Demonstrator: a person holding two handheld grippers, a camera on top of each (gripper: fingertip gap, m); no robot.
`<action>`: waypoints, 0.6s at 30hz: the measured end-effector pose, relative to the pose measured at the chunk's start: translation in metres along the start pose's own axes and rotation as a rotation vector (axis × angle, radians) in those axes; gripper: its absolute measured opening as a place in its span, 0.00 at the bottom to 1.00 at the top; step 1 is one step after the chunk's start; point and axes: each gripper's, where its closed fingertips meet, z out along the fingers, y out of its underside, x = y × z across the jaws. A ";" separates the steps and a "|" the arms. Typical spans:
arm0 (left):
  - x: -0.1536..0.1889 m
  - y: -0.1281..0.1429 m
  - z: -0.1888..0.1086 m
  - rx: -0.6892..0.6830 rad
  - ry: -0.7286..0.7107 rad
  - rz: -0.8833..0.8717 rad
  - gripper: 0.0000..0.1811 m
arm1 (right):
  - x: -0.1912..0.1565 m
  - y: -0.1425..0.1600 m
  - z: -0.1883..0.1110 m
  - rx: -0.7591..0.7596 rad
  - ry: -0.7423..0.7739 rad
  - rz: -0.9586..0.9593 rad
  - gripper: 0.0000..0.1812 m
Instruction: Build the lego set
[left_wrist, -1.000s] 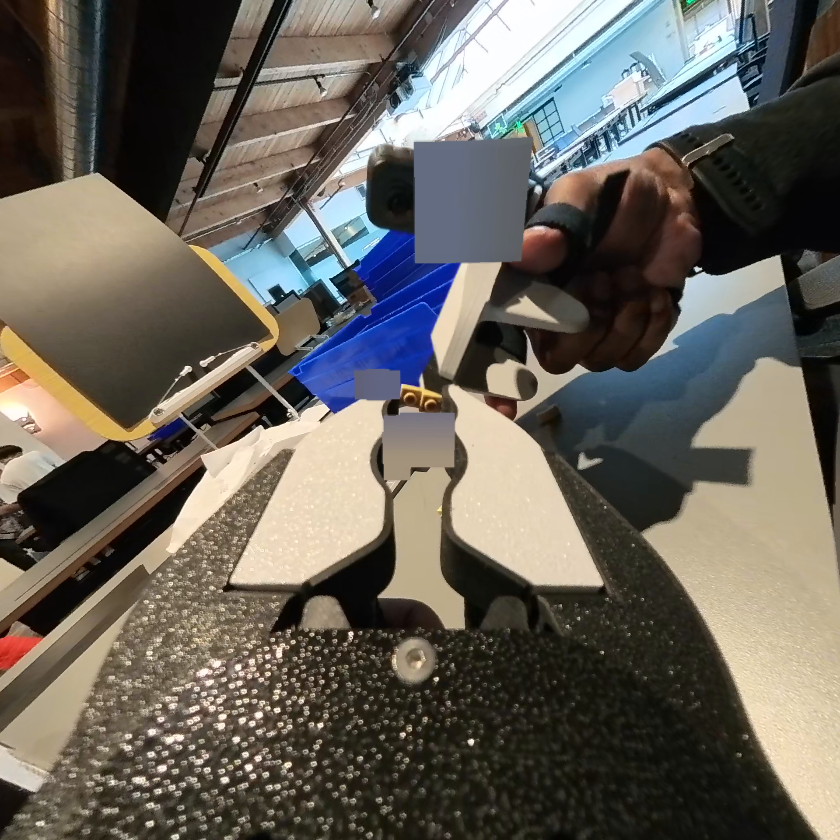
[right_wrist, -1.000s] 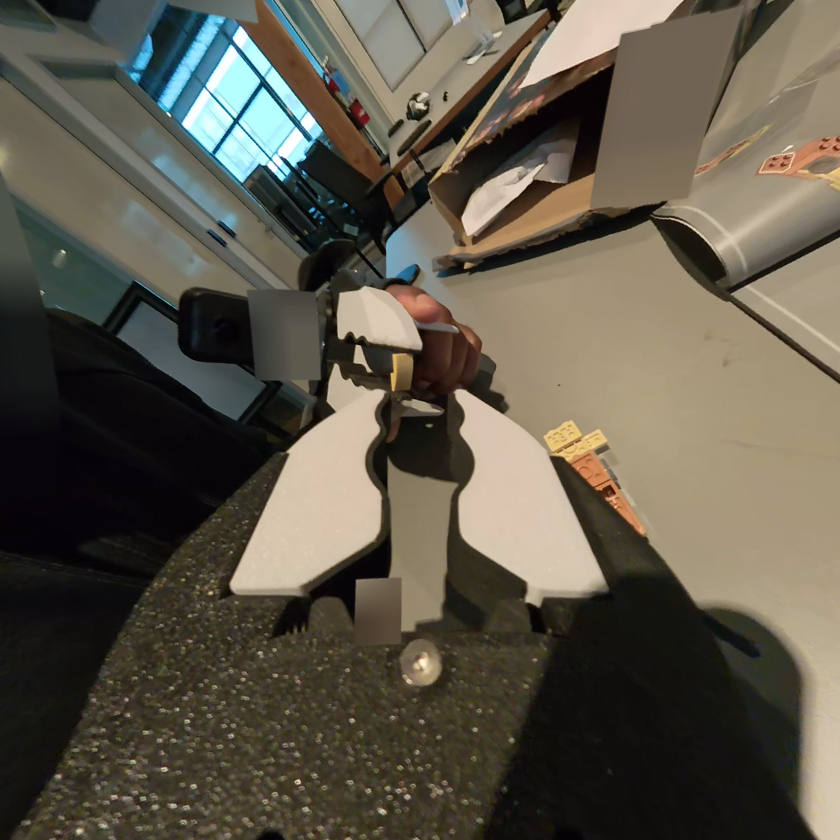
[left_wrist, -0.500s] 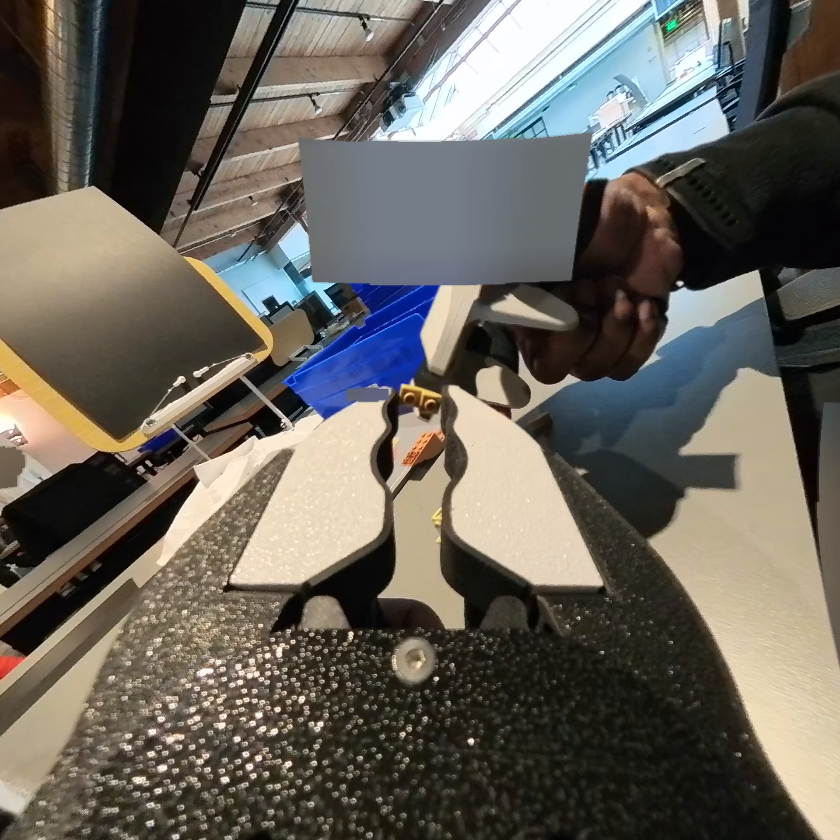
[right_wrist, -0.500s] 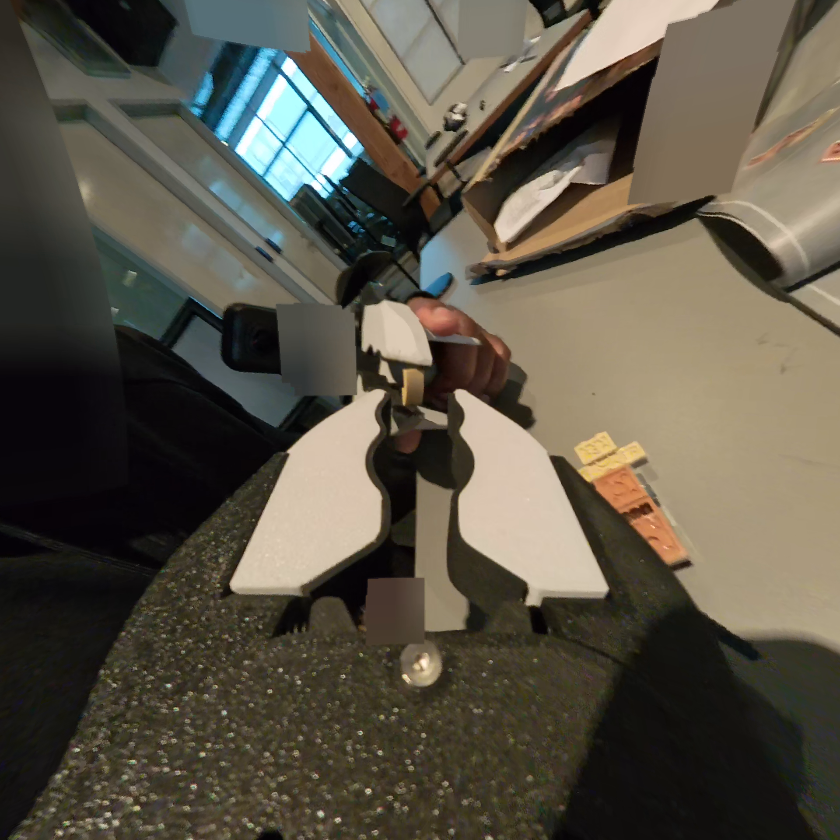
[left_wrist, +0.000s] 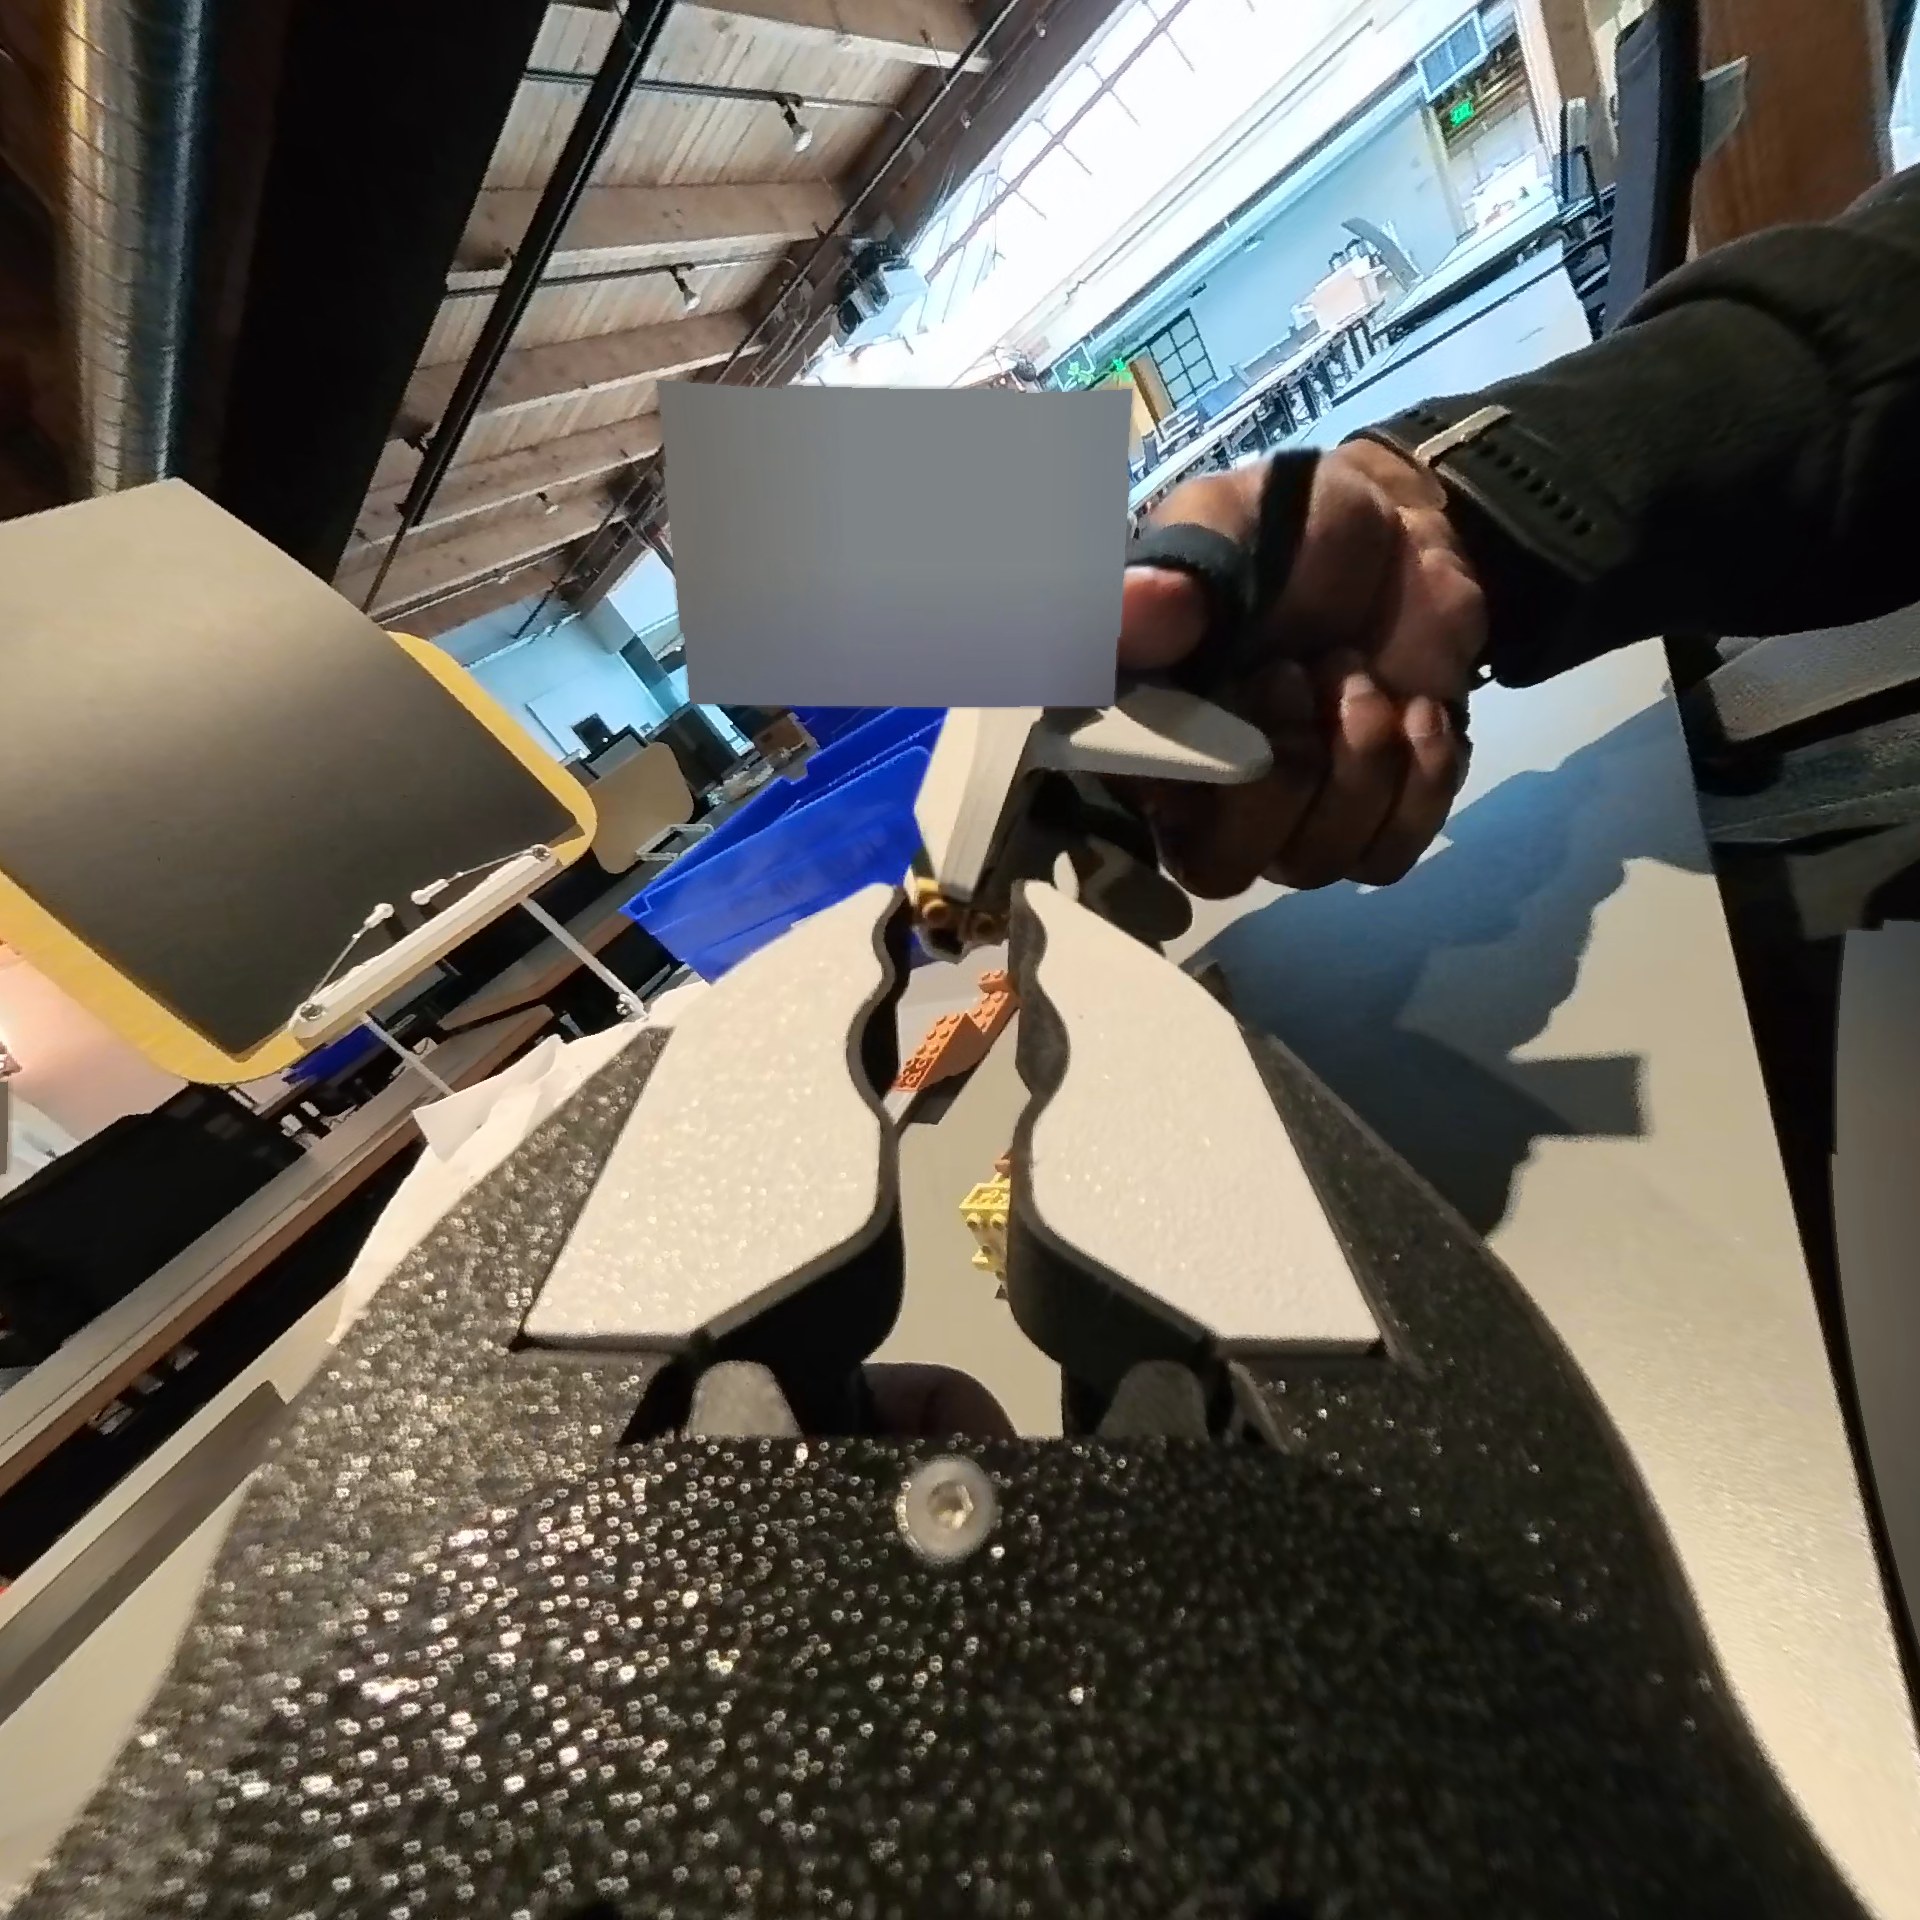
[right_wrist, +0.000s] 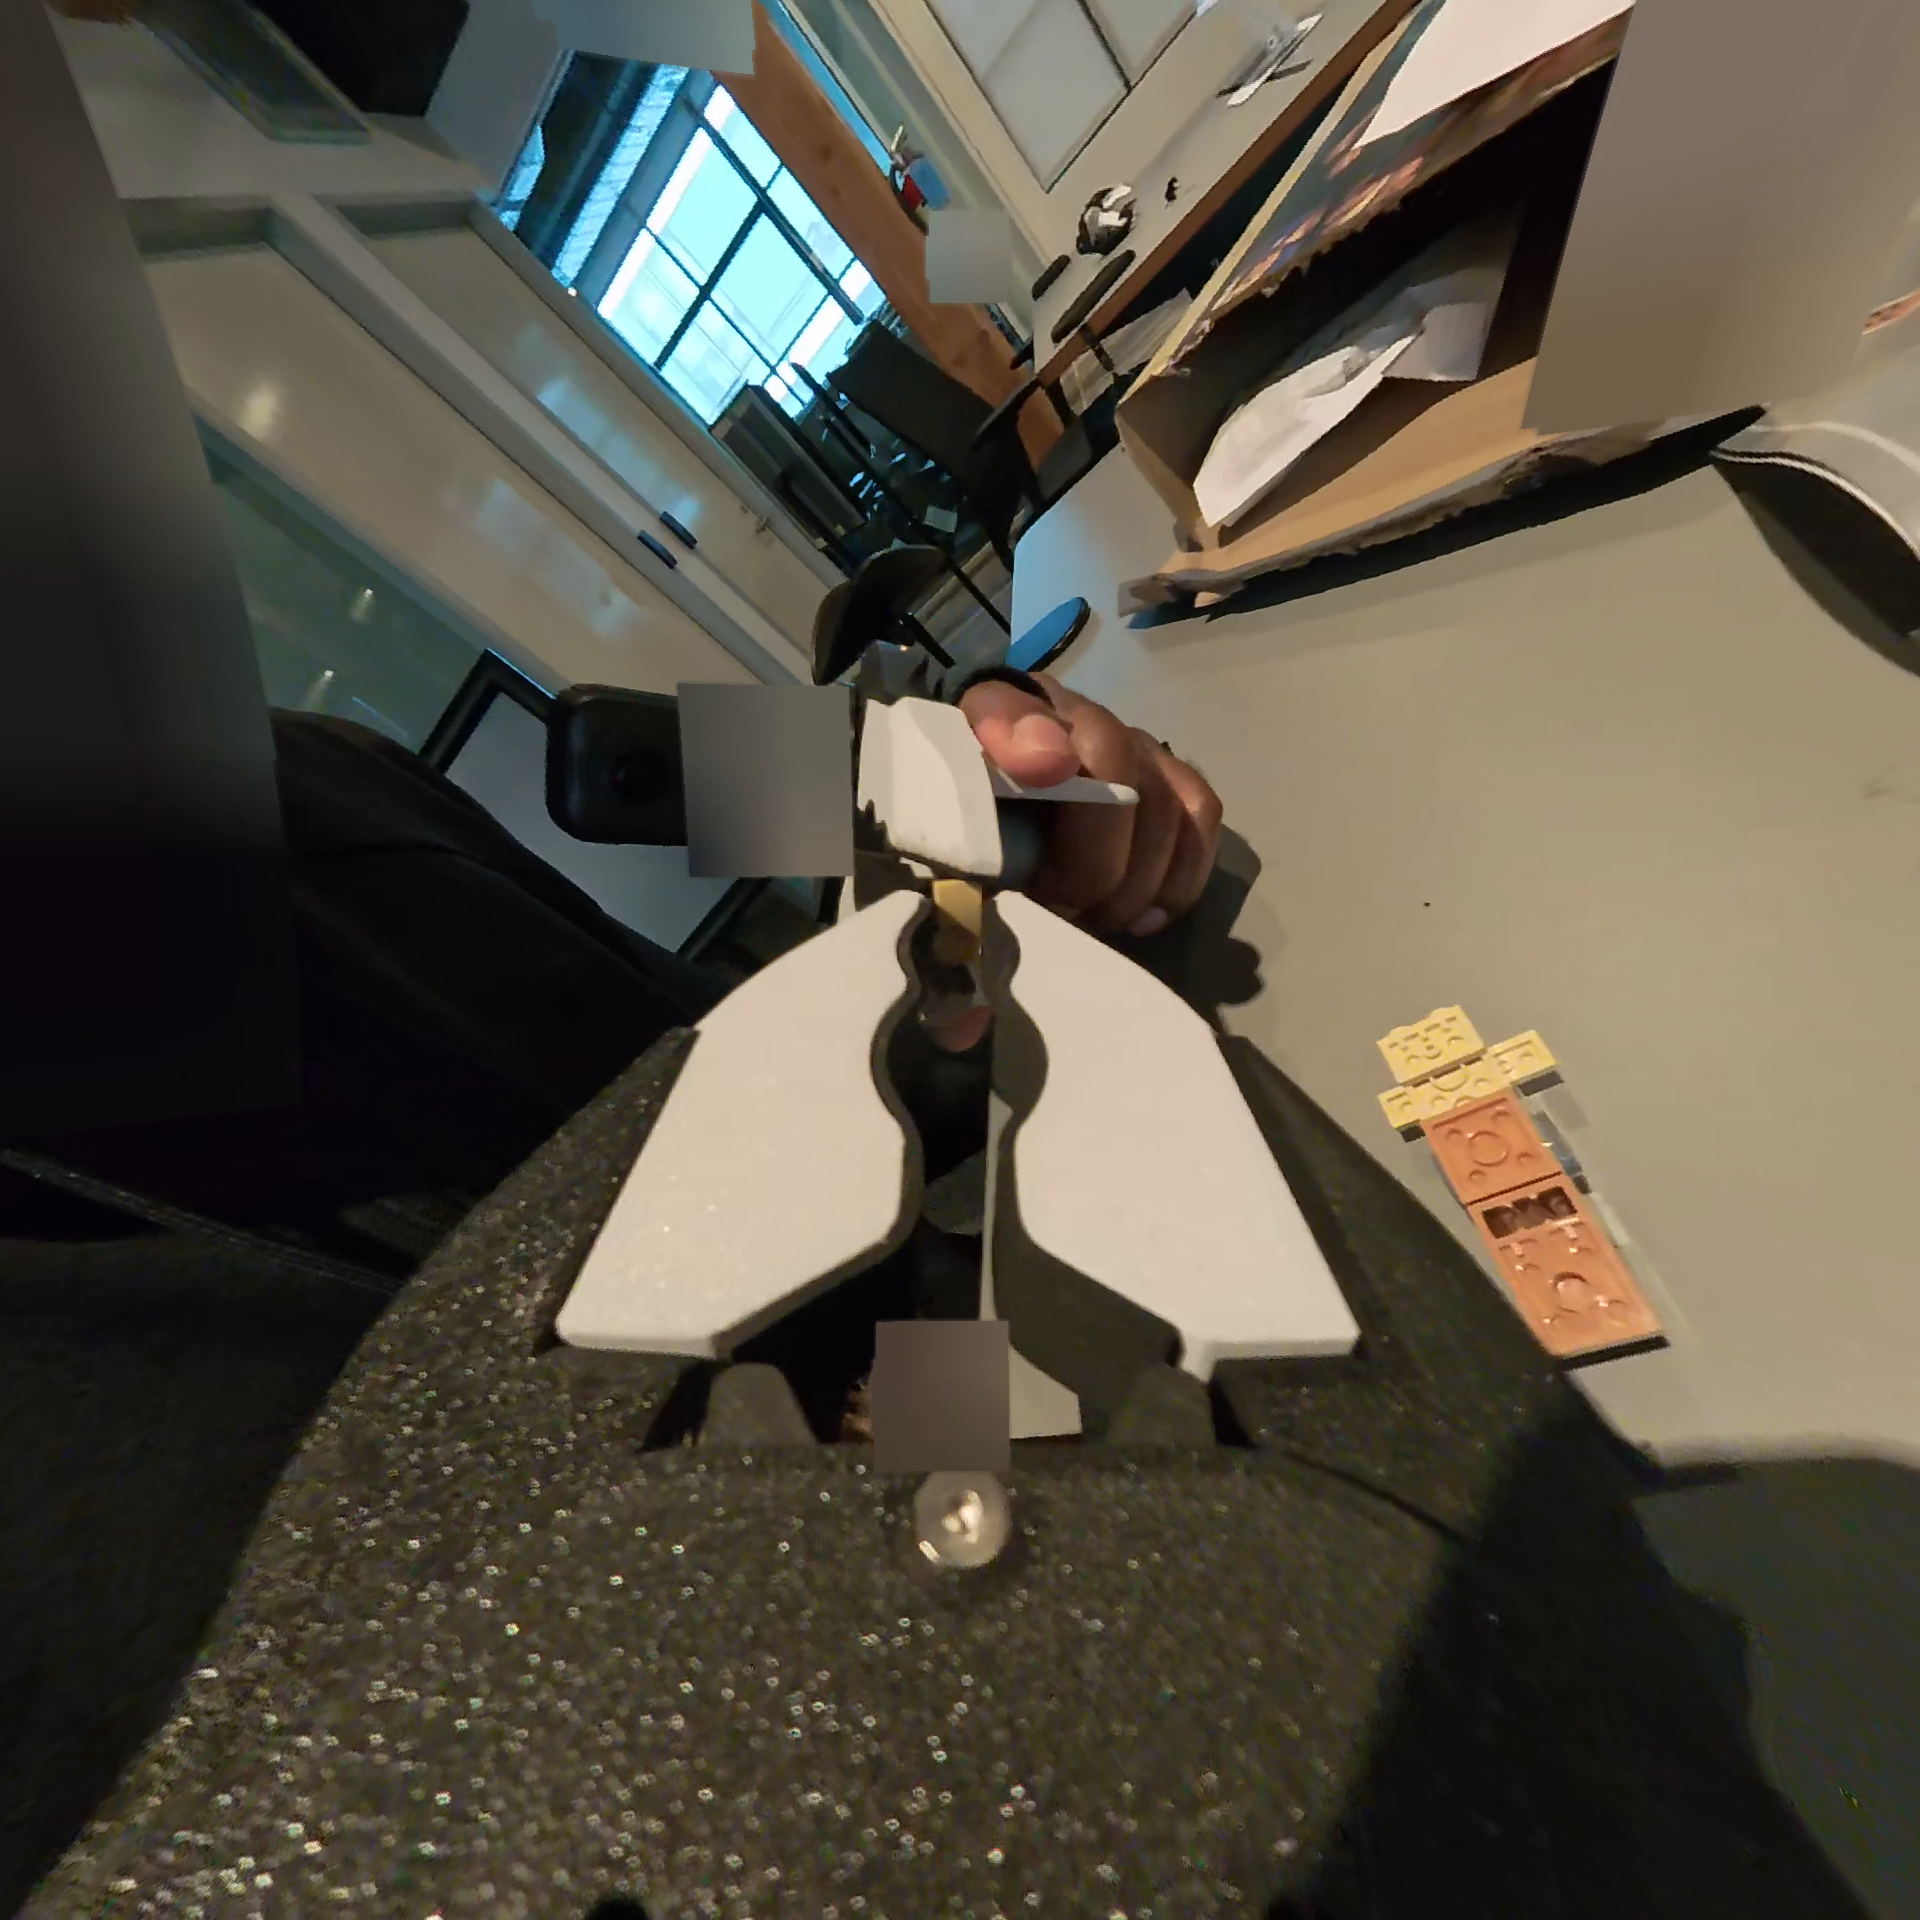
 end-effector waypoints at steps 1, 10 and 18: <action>0.000 0.001 0.000 -0.004 0.001 0.001 0.10 | 0.001 0.000 0.000 -0.002 0.008 -0.007 0.04; -0.003 0.006 0.000 -0.028 0.000 -0.067 0.15 | 0.006 -0.006 -0.007 0.046 0.049 -0.073 0.04; -0.010 0.048 -0.011 -0.325 0.128 -0.271 0.18 | -0.007 -0.033 -0.039 0.284 -0.202 0.051 0.04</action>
